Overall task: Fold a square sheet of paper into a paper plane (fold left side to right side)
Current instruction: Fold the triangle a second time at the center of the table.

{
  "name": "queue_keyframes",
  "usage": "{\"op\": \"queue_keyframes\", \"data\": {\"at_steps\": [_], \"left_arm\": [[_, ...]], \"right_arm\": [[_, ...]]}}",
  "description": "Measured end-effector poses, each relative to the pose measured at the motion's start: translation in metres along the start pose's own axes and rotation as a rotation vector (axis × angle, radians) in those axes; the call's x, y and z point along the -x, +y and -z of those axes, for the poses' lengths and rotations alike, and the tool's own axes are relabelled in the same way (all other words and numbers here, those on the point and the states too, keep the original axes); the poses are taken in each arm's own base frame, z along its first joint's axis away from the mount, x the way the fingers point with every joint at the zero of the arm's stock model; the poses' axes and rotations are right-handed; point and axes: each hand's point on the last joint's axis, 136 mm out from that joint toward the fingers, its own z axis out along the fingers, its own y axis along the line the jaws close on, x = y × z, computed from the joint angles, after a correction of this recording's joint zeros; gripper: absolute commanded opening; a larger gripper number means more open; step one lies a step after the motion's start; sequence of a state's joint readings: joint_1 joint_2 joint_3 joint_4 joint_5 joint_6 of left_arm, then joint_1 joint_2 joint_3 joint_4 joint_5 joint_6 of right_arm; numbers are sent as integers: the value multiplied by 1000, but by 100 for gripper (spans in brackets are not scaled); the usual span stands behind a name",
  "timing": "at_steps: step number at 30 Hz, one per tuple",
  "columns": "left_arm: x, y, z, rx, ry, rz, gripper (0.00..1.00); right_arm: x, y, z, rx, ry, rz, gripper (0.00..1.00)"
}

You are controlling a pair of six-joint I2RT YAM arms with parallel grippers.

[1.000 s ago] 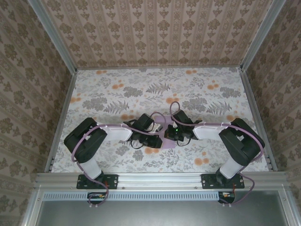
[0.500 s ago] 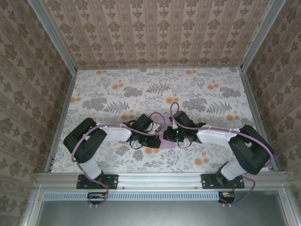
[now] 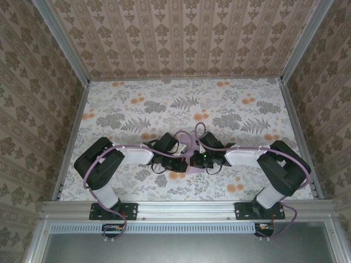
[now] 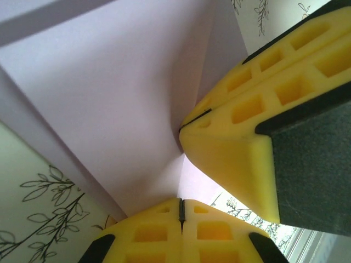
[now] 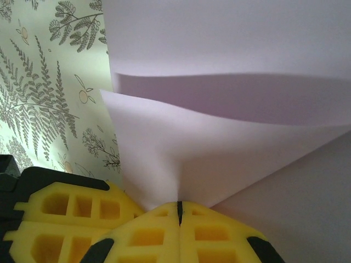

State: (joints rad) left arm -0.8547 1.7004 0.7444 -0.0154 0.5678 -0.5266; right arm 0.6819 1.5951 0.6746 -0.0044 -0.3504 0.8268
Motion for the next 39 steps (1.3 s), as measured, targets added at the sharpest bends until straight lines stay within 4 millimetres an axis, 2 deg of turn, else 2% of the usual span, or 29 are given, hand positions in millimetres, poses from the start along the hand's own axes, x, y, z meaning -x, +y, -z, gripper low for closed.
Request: {"op": "queue_keyframes", "data": {"at_steps": [20,39], "left_arm": [[0,0,0,0,-1,-4,3],[0,0,0,0,-1,-4,3]], "right_arm": [[8,-12,2,-75,7,13,0],[41,-35,13,-114,-21,-30,0]]}}
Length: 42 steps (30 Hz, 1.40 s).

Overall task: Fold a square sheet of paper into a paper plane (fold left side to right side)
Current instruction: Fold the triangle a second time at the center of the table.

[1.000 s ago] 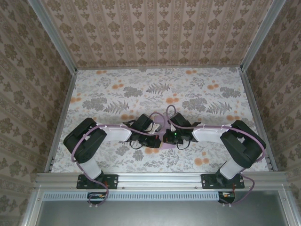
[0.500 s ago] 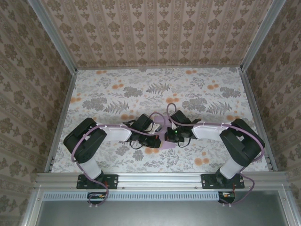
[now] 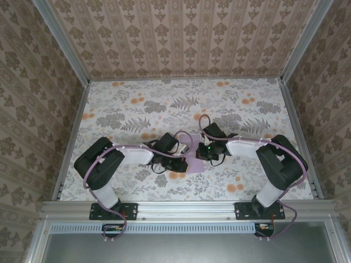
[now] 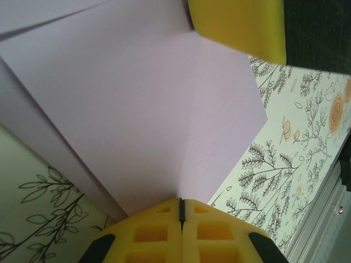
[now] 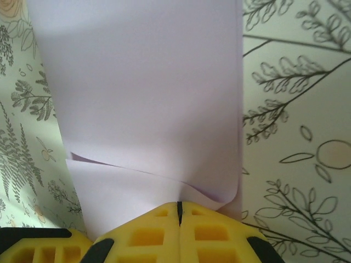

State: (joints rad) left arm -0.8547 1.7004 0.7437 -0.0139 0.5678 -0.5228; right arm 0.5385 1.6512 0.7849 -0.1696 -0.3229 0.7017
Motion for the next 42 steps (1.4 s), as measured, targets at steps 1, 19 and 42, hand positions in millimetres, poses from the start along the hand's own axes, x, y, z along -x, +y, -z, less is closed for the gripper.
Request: {"op": "queue_keyframes", "data": {"at_steps": [1,19,42], "left_arm": [[0,0,0,0,0,0,3],[0,0,0,0,0,0,3],[-2,0,2,5,9,5,4]], "right_arm": [[1,-1,0,0,-1,-2,0],[20,-25,13,-20,-19,-25,0],[-15,9,-2,48,47,-9,0]]}}
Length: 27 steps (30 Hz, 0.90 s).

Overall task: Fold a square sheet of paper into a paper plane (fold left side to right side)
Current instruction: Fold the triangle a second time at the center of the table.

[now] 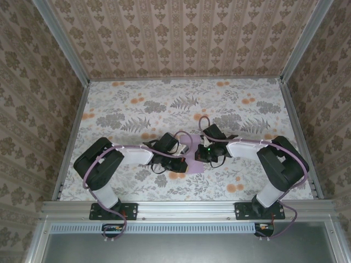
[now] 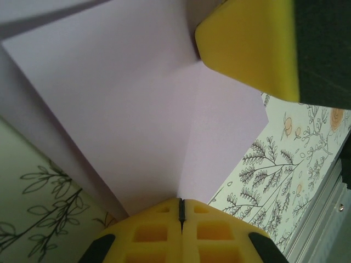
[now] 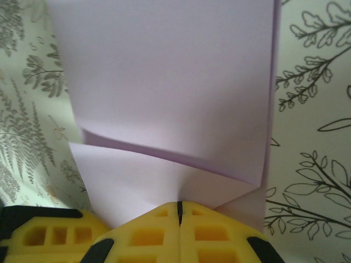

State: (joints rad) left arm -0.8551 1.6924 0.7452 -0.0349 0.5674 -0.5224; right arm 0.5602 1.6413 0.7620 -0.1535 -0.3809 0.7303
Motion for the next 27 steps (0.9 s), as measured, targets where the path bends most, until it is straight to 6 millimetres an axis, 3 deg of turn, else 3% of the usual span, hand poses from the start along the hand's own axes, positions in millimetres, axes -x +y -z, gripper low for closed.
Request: {"op": "queue_keyframes", "data": {"at_steps": [5,15,27], "left_arm": [[4,-4,3,4,9,5,6],[37,-29,9,-34,-32,-58,5],[26,-12,-7,-7,36,-29,5]], "right_arm": [[-1,-1,-1,-3,4,-6,0],[-1,-1,-1,-4,5,-9,0],[-1,-2,-2,-7,7,-10,0]]}}
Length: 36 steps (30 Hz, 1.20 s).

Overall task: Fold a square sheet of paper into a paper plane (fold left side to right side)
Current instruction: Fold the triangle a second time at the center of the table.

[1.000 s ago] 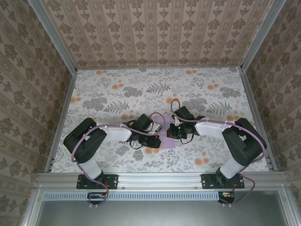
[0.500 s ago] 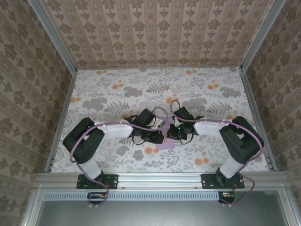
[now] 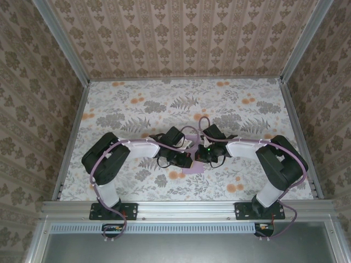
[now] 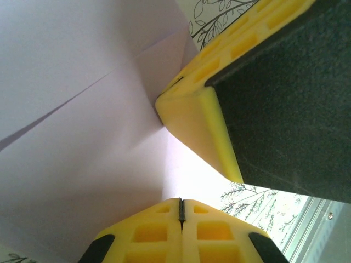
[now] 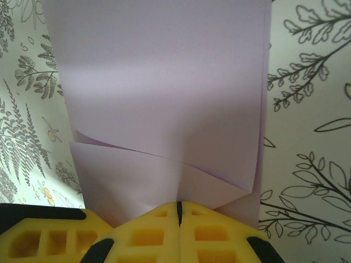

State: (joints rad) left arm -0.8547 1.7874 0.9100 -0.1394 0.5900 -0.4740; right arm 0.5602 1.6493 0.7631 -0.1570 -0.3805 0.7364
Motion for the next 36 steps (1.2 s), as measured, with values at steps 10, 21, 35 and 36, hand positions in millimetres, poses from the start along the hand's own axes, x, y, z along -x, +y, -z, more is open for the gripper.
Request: {"op": "queue_keyframes", "data": {"at_steps": [10,21,35,36], "left_arm": [[-10,7,-2,8,10,2,5],[-26,12,6,15,1,3,5],[-44,16,15,24,-10,6,5],[-46,17,16,28,-7,10,5]], "right_arm": [[1,0,-1,-16,13,-4,0],[1,-1,0,-26,24,-9,0],[1,-1,-1,-32,41,0,0],[1,-1,-1,-31,42,0,0]]}}
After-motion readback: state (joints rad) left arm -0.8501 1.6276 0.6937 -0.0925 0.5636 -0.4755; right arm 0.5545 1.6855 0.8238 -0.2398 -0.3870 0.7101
